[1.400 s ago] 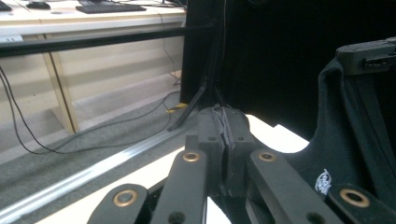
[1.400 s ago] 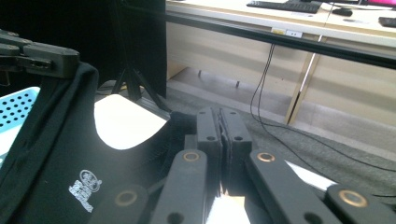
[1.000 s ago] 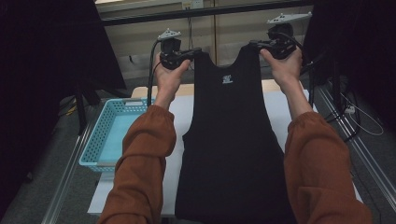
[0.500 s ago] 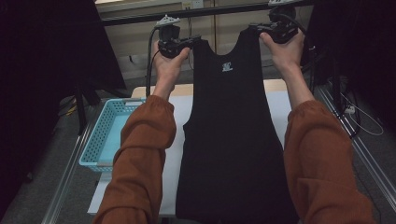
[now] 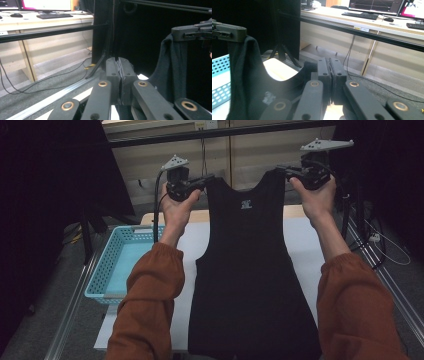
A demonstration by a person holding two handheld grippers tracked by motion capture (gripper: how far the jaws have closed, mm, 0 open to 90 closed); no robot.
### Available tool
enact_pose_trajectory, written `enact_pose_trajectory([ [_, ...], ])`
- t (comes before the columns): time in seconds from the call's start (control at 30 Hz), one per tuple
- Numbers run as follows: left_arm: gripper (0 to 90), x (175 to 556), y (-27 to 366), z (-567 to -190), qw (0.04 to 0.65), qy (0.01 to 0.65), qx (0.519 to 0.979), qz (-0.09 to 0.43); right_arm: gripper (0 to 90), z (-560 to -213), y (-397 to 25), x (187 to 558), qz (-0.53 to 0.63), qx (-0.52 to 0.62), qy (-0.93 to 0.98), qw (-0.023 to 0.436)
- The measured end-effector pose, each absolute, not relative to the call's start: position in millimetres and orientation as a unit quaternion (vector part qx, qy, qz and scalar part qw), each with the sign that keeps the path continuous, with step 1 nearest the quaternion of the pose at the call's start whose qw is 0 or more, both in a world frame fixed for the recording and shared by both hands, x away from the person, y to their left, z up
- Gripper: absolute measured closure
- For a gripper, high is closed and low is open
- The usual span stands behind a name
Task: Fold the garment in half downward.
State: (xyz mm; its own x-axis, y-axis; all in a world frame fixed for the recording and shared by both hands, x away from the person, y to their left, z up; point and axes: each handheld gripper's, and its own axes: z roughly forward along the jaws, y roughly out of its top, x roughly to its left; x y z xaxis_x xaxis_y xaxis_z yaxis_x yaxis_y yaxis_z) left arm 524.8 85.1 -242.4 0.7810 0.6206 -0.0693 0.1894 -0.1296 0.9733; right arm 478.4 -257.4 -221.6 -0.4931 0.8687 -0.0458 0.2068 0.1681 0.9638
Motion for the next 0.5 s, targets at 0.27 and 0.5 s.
enact_pose_trajectory([
  [0.27, 88.4, 498.7, 88.8, -259.7, 0.608, 0.267, 0.729, 0.167, 89.1, -242.7, -261.6, 442.4, 0.524, 0.382, 0.693, 0.315],
  [0.5, 88.4, 468.9, 90.9, -258.6, 0.618, 0.236, 0.730, 0.170, 89.1, -243.9, -263.7, 411.3, 0.526, 0.366, 0.698, 0.320],
])
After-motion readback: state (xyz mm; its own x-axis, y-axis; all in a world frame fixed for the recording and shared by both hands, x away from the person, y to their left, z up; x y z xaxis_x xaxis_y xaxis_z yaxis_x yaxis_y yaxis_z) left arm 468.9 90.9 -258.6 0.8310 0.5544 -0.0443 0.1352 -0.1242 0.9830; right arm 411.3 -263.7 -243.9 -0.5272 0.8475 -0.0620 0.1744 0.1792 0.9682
